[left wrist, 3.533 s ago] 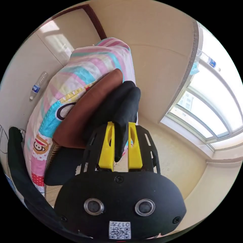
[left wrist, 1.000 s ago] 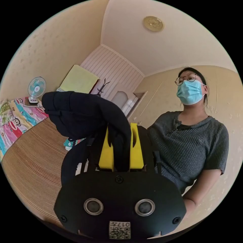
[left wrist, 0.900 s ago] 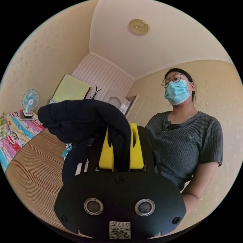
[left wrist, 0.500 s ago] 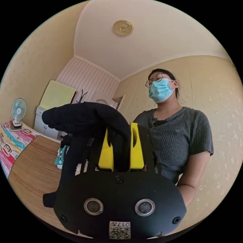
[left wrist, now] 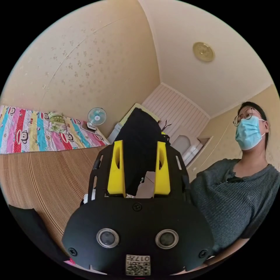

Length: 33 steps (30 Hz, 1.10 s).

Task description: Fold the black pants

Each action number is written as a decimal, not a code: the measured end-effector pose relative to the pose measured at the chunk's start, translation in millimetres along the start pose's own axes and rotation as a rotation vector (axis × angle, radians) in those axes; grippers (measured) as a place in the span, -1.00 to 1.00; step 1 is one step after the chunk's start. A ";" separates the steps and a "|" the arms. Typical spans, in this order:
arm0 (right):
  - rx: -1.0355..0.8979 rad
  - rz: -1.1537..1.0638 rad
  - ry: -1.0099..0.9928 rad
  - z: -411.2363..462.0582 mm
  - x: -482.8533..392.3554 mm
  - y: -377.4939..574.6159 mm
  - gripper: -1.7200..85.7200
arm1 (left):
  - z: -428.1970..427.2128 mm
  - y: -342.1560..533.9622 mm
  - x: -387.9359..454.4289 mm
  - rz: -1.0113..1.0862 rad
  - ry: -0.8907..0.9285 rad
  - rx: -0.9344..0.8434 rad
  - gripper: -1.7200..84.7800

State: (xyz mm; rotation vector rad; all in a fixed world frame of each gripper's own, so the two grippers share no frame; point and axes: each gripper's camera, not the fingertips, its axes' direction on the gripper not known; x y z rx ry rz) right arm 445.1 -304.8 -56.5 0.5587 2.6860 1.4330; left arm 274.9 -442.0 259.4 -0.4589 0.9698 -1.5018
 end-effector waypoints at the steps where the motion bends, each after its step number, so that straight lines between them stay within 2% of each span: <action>1: -0.018 0.010 -0.014 8.1 3.7 4.1 -0.94 | 14.5 3.5 3.5 -0.002 -0.010 -0.037 -0.54; 3: -0.045 0.037 -0.040 17.5 9.5 11.0 -0.94 | 69.6 18.1 5.8 -0.019 -0.006 -0.199 -0.41; 5: -0.028 0.062 -0.025 15.0 9.6 21.3 -0.94 | 84.4 29.5 1.6 -0.053 -0.059 -0.230 -0.39; 7: -0.004 0.054 -0.050 4.2 6.4 27.4 -0.94 | 79.4 40.5 2.8 -0.049 -0.112 -0.195 -0.41; 11: 0.050 0.002 -0.203 -26.7 -0.5 38.0 -0.95 | 63.0 63.0 15.2 0.041 -0.278 -0.162 -0.64; 15: 0.085 -0.059 -0.325 -36.6 -13.0 43.7 -0.95 | 61.7 84.7 21.0 0.109 -0.236 -0.158 -0.57; 18: 0.121 -0.088 -0.419 -39.2 -23.9 44.3 -0.95 | 69.6 104.8 46.4 0.203 -0.303 -0.153 -0.51; 21: 0.101 -0.124 -0.505 -36.7 -39.1 42.0 -0.95 | 63.5 124.2 59.1 0.205 -0.378 -0.075 -0.54; 25: 0.062 -0.169 -0.621 -27.7 -60.5 45.9 -0.95 | 66.4 127.4 62.4 0.177 -0.367 -0.056 -0.59; 27: 0.063 -0.181 -0.618 -34.6 -68.7 50.6 -0.94 | 49.5 132.1 73.0 0.200 -0.344 0.091 -0.81; 33: 0.103 -0.129 -0.315 -108.9 -96.4 93.2 -0.91 | -15.6 115.9 121.4 0.259 -0.277 0.269 -0.88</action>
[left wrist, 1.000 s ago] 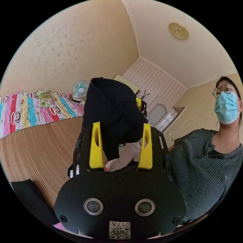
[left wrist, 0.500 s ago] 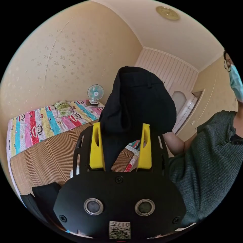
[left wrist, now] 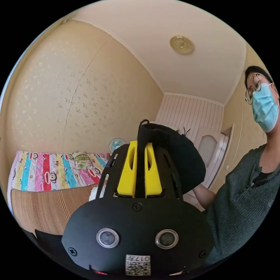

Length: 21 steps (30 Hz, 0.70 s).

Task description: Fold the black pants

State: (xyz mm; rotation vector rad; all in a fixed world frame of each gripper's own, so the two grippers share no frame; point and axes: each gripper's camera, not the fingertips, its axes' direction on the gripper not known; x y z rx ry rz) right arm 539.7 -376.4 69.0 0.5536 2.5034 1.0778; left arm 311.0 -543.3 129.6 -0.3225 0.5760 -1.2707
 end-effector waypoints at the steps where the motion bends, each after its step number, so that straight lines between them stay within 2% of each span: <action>1: -0.028 0.041 0.116 -6.1 -9.8 7.9 -0.89 | -4.6 -3.8 3.8 -0.001 0.008 0.012 -0.88; 4: -0.182 0.144 0.463 7.7 -27.5 28.9 -0.84 | -13.1 -21.5 36.1 0.026 0.034 0.032 -0.90; 6: -0.235 0.176 0.575 22.0 -30.1 47.4 -0.81 | -12.2 -32.5 71.4 0.068 0.003 0.033 -0.90; 11: -0.102 0.115 0.437 44.4 -40.3 102.8 -0.78 | -21.5 -48.4 126.9 0.173 -0.056 0.068 -0.89; 14: -0.005 0.082 0.483 51.8 -55.6 127.5 -0.76 | -23.7 -57.0 144.7 0.155 -0.126 0.041 -0.89; 18: 0.027 0.069 0.454 67.9 -69.2 143.3 -0.76 | -32.0 -60.5 160.4 0.147 -0.105 0.049 -0.88; 21: 0.065 0.015 0.457 76.0 -91.2 136.1 -0.84 | -49.8 -67.4 175.0 0.179 -0.126 0.082 -0.88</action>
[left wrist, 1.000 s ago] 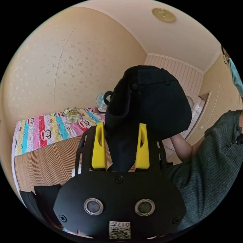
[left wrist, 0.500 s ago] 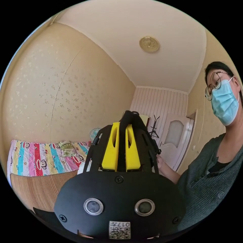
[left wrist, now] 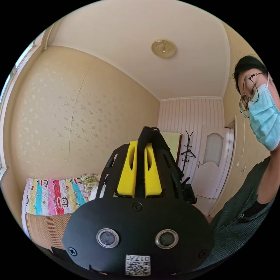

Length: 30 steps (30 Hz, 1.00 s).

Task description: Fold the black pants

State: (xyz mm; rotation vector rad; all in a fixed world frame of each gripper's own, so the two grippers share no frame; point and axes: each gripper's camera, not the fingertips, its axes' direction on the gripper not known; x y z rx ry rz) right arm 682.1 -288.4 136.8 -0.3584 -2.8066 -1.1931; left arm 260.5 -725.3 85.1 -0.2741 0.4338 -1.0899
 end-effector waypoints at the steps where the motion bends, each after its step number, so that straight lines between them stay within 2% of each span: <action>1: 0.018 -0.044 -0.007 -3.7 -13.6 -12.1 -0.86 | -5.1 -3.4 0.4 0.003 -0.005 0.006 -0.88; 8: -0.003 -0.417 0.136 -3.9 -131.2 -126.9 -0.90 | -69.2 -81.6 -11.0 0.142 0.019 0.015 -0.87; 15: -0.051 -0.604 0.158 18.4 -215.0 -211.5 -0.91 | -110.5 -180.3 -12.7 0.271 0.012 0.019 -0.86; 19: -0.079 -0.704 0.328 37.3 -261.5 -256.1 -0.91 | -111.4 -232.8 -9.4 0.358 -0.021 -0.005 -0.86; 24: -0.123 -0.660 0.393 50.3 -267.8 -312.4 -0.91 | -82.9 -308.1 -45.6 0.336 0.046 -0.055 -0.85; 27: -0.193 -0.572 0.413 62.7 -226.4 -332.3 -0.91 | -47.1 -317.7 -96.9 0.226 0.076 -0.101 -0.85; 30: -0.248 -0.381 0.485 78.2 -143.4 -326.5 -0.91 | -1.8 -286.4 -159.9 0.084 0.081 -0.182 -0.85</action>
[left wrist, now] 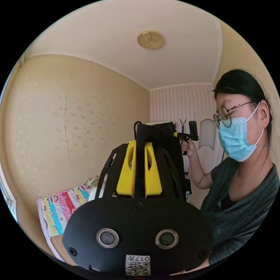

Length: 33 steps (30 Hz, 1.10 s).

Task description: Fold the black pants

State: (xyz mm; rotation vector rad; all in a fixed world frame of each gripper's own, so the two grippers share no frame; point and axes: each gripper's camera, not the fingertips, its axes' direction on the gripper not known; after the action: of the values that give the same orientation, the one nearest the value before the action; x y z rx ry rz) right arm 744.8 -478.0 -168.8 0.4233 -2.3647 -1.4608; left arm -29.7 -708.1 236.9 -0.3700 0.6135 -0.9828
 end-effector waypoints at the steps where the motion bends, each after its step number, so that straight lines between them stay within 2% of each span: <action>1: -0.037 0.082 0.032 26.5 28.0 13.7 -0.91 | 10.2 8.6 -12.6 -0.022 -0.008 -0.012 -0.85; 4: -0.182 0.253 0.073 109.4 120.4 27.4 -0.91 | 75.5 38.1 -93.7 -0.207 -0.049 -0.116 -0.86; 8: -0.358 0.399 0.160 256.9 293.9 2.7 -0.90 | 213.3 27.6 -284.1 -0.437 -0.129 -0.354 -0.85; 11: -0.398 0.541 0.223 351.5 406.6 5.6 -0.89 | 309.7 34.4 -440.5 -0.642 -0.228 -0.469 -0.81; 12: -0.423 0.578 0.247 364.6 423.3 11.5 -0.89 | 327.2 45.8 -486.8 -0.690 -0.303 -0.504 -0.82; 15: -0.449 0.713 0.287 397.7 463.7 59.4 -0.88 | 324.3 102.6 -556.2 -0.857 -0.435 -0.561 -0.81; 19: -0.678 0.726 0.125 435.4 452.8 183.7 -0.88 | 311.4 209.8 -557.9 -0.859 -0.345 -0.736 -0.80; 22: -0.898 0.832 0.014 440.0 426.0 300.4 -0.89 | 295.6 336.4 -520.6 -0.926 -0.242 -1.018 -0.78; 24: -0.967 0.960 -0.080 430.6 406.6 361.5 -0.89 | 271.0 424.9 -478.1 -1.021 -0.116 -1.190 -0.74; 26: -0.974 1.107 -0.227 413.1 378.2 416.0 -0.90 | 249.1 464.4 -446.3 -1.095 -0.006 -1.216 -0.71; 30: -0.983 1.272 -0.257 385.2 347.4 454.9 -0.91 | 218.0 483.0 -400.8 -1.191 0.157 -1.127 -0.64; 31: -0.948 1.324 -0.272 375.0 342.8 459.5 -0.91 | 217.1 481.3 -398.5 -1.186 0.159 -1.131 -0.64; 33: -0.902 1.380 -0.294 361.5 340.2 461.4 -0.91 | 217.2 468.5 -398.5 -1.076 -0.004 -1.252 -0.61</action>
State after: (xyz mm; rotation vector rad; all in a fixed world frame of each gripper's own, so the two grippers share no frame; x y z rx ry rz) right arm 248.3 -130.7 134.9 -1.3845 -1.1846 -1.5203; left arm 253.6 -121.5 271.1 -1.9546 1.0077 -1.4930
